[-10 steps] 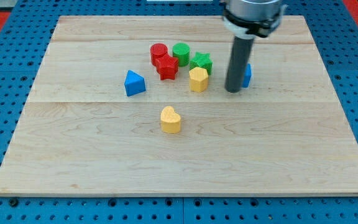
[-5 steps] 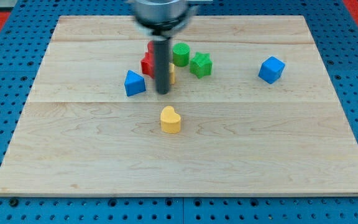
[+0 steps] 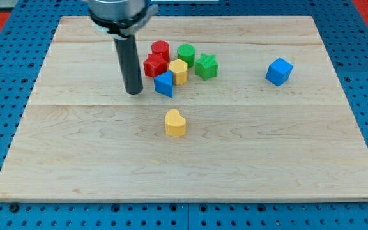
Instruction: Place the blue blocks to the right center of the board
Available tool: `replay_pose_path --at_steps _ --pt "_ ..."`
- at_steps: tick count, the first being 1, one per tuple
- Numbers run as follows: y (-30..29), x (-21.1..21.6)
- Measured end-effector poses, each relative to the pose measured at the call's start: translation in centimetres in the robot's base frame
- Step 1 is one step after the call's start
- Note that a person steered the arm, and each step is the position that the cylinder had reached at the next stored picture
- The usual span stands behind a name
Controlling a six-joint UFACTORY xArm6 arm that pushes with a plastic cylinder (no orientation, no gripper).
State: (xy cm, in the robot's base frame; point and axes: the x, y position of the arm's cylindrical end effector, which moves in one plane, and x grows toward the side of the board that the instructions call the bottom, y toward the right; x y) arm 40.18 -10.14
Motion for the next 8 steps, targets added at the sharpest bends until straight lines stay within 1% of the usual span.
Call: replay_pose_path --at_steps 1,2,3,4,5,6,7,8 --pt "1.8 -1.6" --pt "7.7 -0.2" --pt "9.6 3.6" --pt "7.7 4.5" --pt "13.3 5.0" --pt "20.6 4.1" --pt "21.0 4.2" --pt "14.2 4.6"
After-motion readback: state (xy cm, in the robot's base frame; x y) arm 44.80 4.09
